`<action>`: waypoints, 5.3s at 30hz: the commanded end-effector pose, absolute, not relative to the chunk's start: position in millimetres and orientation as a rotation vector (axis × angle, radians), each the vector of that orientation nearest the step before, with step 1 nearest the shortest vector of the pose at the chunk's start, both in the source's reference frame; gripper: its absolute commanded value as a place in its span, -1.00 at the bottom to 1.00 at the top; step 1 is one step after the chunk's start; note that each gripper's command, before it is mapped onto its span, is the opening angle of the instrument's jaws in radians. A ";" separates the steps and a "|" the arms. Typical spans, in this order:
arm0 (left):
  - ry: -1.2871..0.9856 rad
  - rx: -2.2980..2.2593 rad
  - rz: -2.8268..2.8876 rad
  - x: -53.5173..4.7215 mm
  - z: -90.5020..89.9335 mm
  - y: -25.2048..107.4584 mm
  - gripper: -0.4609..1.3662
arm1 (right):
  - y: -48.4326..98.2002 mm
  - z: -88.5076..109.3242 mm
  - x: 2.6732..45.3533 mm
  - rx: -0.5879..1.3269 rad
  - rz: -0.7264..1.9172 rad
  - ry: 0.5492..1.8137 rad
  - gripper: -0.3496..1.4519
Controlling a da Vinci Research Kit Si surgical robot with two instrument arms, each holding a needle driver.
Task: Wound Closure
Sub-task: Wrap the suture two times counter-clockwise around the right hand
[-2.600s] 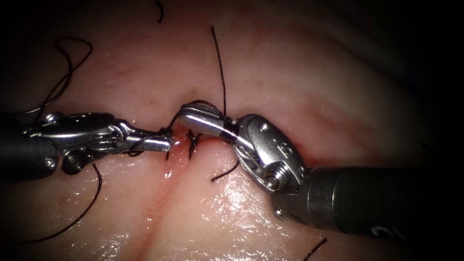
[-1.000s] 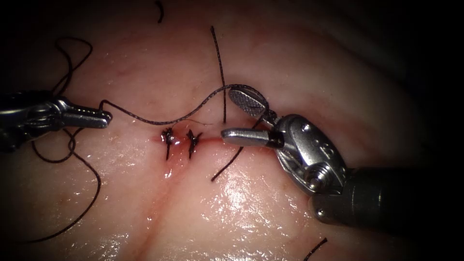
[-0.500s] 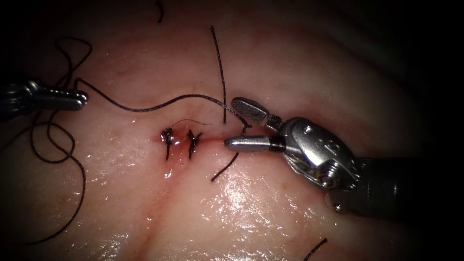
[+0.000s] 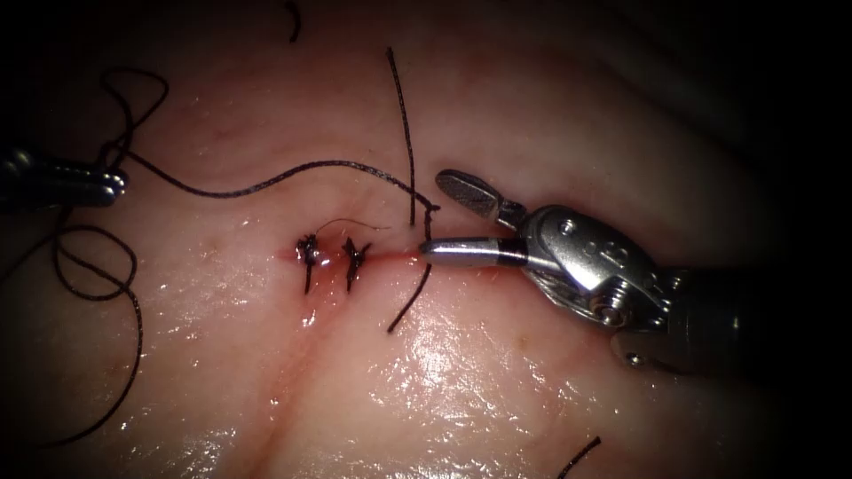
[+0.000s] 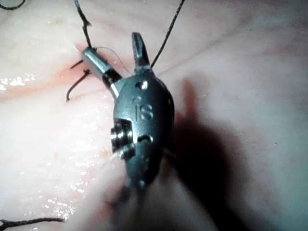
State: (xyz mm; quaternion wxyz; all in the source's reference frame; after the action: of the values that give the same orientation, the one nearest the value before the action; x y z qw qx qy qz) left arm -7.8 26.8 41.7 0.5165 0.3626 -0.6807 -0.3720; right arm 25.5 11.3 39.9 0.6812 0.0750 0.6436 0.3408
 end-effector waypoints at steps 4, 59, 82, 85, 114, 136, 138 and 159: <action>-1.628 0.864 -0.901 -7.9 41.8 27.0 -0.88 | 11.6 39.4 23.7 0.222 0.724 1.439 0.64; -1.620 0.928 -0.808 -18.5 54.6 28.5 -0.88 | 14.4 33.5 35.2 0.323 0.475 1.840 -1.00; -1.614 0.936 -0.762 -21.0 50.4 19.2 -0.88 | 15.9 36.3 35.3 0.105 0.618 1.478 -0.98; -1.623 0.928 -0.752 -20.5 49.1 19.9 -0.88 | 15.6 36.7 35.6 0.129 0.579 1.375 -1.00; -1.643 0.912 -0.702 -18.8 43.3 28.1 -0.88 | 11.9 39.2 36.0 0.603 0.186 1.169 -1.00; -1.562 1.028 -0.643 -18.0 56.4 31.6 -0.88 | 9.5 37.9 36.6 0.721 0.169 1.751 -1.00; -1.565 1.038 -0.628 -18.0 57.3 31.2 -0.88 | 9.7 37.8 36.6 0.709 0.203 1.797 -1.00; -1.560 1.048 -0.568 -19.9 58.4 25.1 -0.88 | 14.0 36.8 36.2 0.197 0.725 1.644 0.06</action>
State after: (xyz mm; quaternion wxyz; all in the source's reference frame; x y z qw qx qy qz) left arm -20.2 24.6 58.4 0.5543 0.4453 -0.6620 -0.2371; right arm 36.3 13.9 36.7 0.6226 0.0772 0.7093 0.3214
